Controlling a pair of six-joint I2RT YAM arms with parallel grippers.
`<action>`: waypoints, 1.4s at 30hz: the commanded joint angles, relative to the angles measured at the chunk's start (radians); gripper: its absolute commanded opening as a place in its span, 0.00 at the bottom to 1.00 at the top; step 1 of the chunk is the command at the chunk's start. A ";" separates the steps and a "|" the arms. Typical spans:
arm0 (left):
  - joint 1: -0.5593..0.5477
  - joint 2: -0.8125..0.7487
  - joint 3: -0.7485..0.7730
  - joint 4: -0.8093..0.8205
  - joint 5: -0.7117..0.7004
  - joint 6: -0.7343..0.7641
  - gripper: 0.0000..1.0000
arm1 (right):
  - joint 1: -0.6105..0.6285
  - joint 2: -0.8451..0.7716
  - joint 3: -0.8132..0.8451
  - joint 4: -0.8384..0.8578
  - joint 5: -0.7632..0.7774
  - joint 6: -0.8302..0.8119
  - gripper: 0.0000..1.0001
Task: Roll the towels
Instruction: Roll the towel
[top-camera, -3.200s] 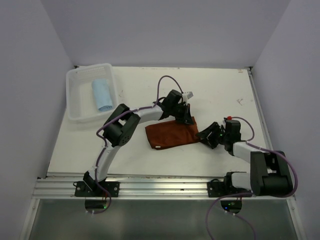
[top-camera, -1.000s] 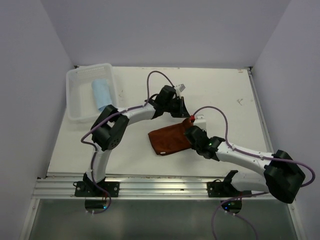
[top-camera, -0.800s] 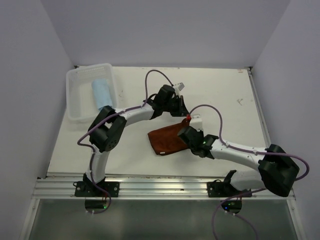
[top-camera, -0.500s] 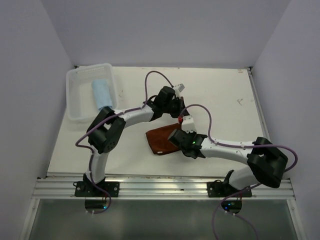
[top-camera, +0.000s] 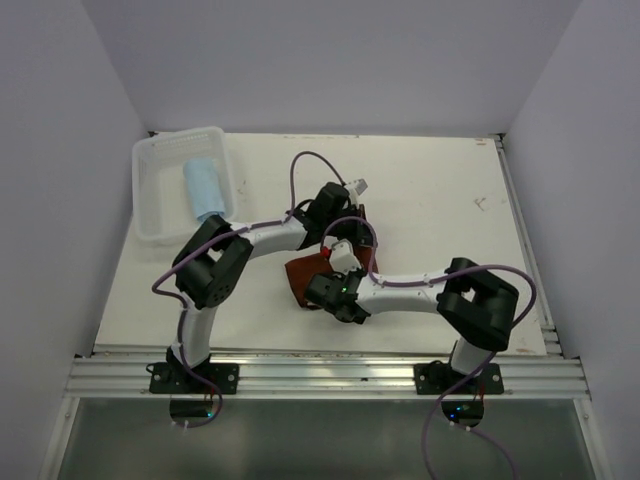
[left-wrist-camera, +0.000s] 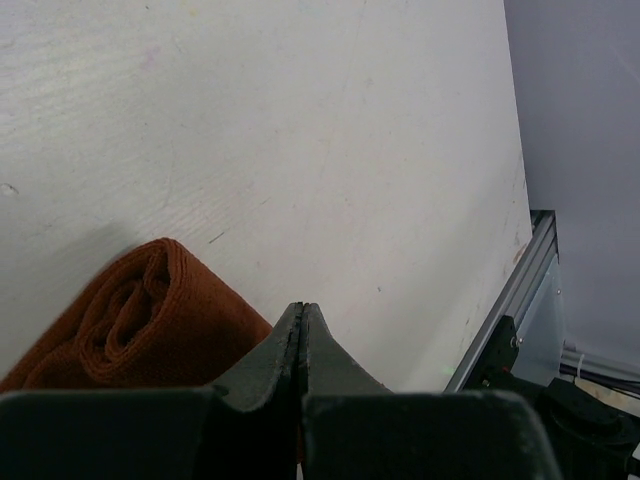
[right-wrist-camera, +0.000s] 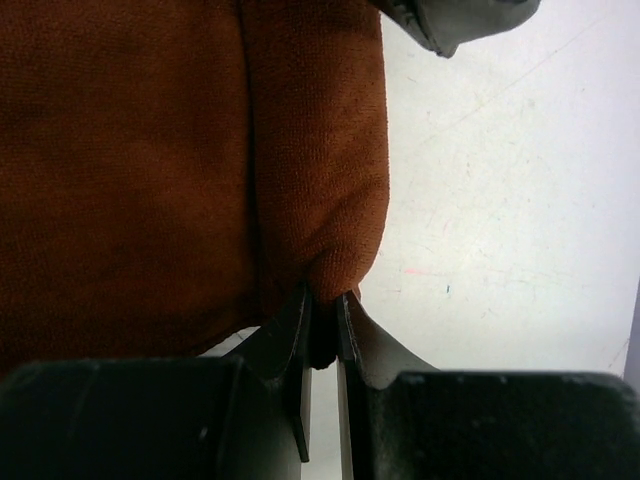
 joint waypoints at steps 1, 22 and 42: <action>-0.004 -0.069 -0.021 0.062 -0.002 -0.007 0.00 | 0.016 0.052 0.072 -0.081 0.081 0.012 0.00; -0.004 -0.061 -0.113 0.074 -0.034 0.022 0.00 | 0.078 0.249 0.215 -0.241 0.176 0.014 0.13; 0.007 -0.017 -0.075 0.037 -0.051 0.054 0.00 | 0.093 0.057 0.175 -0.271 0.167 0.090 0.66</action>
